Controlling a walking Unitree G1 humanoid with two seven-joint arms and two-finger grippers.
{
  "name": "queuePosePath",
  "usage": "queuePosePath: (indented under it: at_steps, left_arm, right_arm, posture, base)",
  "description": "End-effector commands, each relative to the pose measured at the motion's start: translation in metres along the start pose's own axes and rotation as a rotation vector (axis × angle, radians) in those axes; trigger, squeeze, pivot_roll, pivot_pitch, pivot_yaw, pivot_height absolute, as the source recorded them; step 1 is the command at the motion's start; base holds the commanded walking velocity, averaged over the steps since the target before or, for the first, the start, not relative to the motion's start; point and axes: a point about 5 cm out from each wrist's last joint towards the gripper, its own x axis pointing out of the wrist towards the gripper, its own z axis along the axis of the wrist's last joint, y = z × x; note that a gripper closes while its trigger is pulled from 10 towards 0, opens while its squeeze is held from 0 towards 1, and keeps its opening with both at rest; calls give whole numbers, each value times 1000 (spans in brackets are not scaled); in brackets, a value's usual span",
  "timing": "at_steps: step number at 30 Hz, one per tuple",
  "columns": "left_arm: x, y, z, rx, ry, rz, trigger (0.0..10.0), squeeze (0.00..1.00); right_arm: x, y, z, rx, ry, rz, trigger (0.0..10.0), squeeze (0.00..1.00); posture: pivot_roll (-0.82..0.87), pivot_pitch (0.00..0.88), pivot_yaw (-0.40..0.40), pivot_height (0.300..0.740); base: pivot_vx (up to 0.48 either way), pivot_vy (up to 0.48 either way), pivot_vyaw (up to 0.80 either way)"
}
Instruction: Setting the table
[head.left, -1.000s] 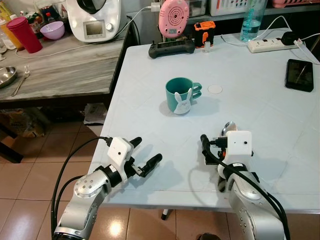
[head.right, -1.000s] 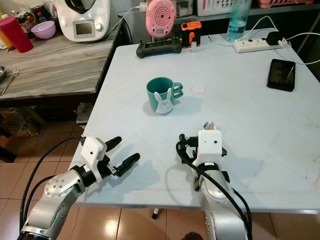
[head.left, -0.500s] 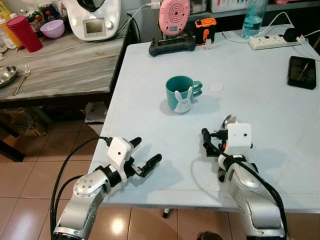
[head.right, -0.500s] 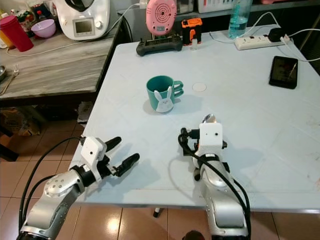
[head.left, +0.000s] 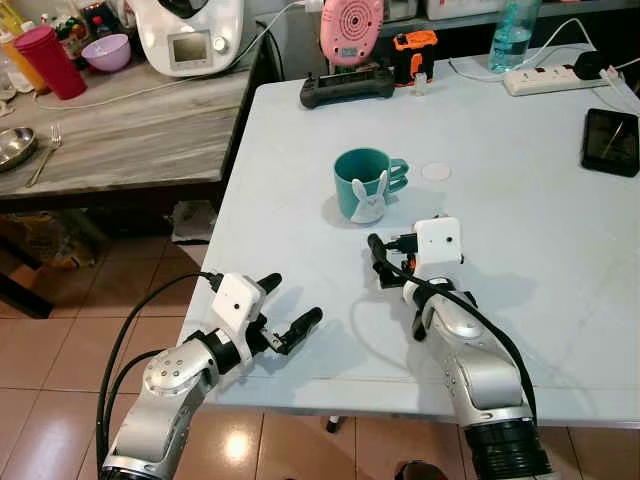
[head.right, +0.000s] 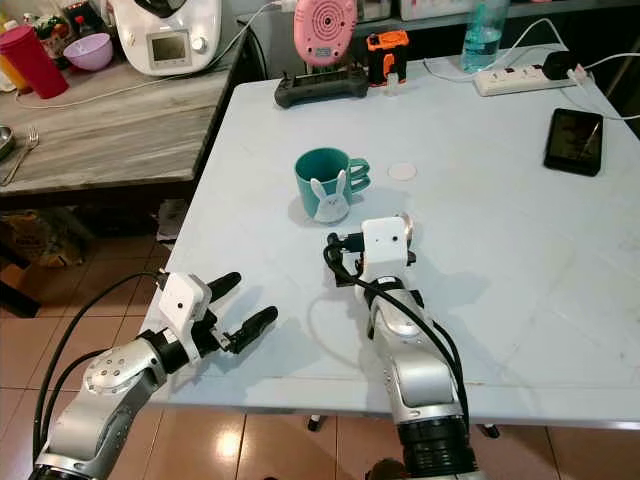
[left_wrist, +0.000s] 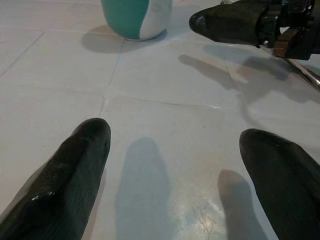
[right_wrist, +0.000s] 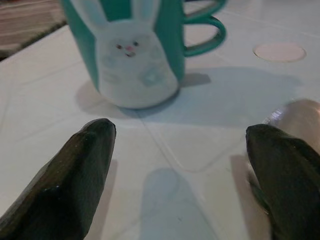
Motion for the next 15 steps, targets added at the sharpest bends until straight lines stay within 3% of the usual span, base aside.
queuePosePath:
  at_steps: [1, 9, 12, 15]
  left_arm:
    - [-5, 2, 2, 17, 13, -1, 10000, 0]
    - [-2, 1, 15, 27, -31, -39, 10000, 0]
    - [2, -2, 16, 41, -30, -78, 10000, 0]
    - [3, -2, 15, 42, -28, -80, 10000, 0]
  right_arm:
    - [-4, 6, 5, -4, -32, 4, 10000, 0]
    - [-27, -4, 14, -34, -49, -118, 10000, 0]
    - [-41, -11, 6, 30, 20, -197, 10000, 0]
    - [-43, -13, 4, 24, 27, -207, 10000, 0]
  posture:
    - [-221, 161, 166, 740]
    - [-234, 159, 163, 740]
    - [-258, 160, 170, 740]
    - [-258, 160, 170, 740]
  base:
    - [0, 0, 0]
    - [0, 0, 0]
    - [0, 0, 0]
    - [0, 0, 0]
